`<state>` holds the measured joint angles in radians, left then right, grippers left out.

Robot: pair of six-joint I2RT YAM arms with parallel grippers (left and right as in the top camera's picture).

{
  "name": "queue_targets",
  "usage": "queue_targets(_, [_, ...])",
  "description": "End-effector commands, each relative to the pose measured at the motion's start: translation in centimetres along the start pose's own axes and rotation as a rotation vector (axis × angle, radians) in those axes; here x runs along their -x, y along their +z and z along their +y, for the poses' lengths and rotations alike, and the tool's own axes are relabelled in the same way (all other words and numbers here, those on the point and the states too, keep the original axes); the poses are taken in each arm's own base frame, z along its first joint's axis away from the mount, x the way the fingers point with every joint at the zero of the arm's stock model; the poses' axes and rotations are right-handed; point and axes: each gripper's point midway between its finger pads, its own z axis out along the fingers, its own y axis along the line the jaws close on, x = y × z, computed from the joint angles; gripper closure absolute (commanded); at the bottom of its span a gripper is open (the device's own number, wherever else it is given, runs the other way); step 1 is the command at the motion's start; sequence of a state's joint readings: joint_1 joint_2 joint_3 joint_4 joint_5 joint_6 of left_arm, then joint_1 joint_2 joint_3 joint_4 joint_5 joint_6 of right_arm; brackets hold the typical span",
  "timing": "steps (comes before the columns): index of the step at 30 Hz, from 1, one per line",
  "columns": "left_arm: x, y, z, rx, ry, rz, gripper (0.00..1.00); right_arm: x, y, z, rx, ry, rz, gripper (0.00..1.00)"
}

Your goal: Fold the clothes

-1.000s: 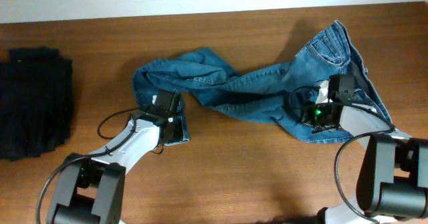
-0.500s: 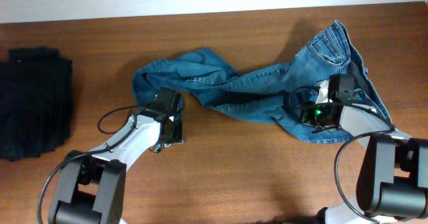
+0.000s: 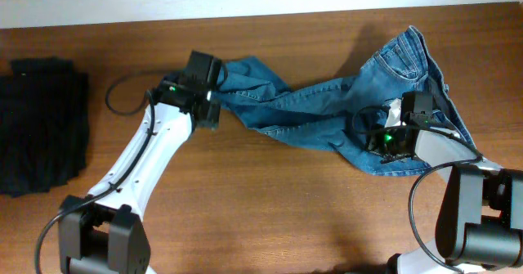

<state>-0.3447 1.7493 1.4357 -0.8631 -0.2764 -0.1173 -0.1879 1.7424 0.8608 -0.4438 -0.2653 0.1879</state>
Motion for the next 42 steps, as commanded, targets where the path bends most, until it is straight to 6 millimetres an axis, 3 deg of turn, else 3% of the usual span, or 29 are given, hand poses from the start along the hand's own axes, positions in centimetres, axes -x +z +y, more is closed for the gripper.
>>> queue_targets(1, [3.4,-1.6,1.9,0.088,0.102,-0.101,0.99,-10.6,3.8,-1.9,-0.039,0.075,0.334,0.96])
queue_targets(11, [10.1,-3.7,4.7,0.267,0.166,-0.356,1.00,-10.5,3.8,-1.8,-0.031,0.074,0.328,0.95])
queue_targets(18, [14.5,-4.5,7.0,0.262,0.180,-0.529,1.00,-10.4,3.9,-1.8,-0.031,0.079,0.324,0.96])
queue_targets(26, [18.0,0.2,8.5,0.161,0.167,-0.662,1.00,-10.3,3.9,-1.8,-0.033,0.091,0.320,0.96])
queue_targets(30, [20.6,0.6,10.1,0.214,0.148,-0.791,1.00,-10.2,3.9,-1.8,-0.034,0.098,0.316,0.96])
queue_targets(35, [22.4,1.4,9.5,0.148,0.161,-0.916,1.00,-10.1,4.0,-1.7,-0.032,0.097,0.313,0.96])
queue_targets(37, [22.3,3.0,9.5,0.150,0.155,-0.914,1.00,-10.1,4.0,-1.7,-0.032,0.098,0.313,0.96])
queue_targets(42, [20.2,9.7,9.4,0.139,0.156,-0.817,0.99,-10.1,4.0,-1.7,-0.035,0.116,0.313,0.96])
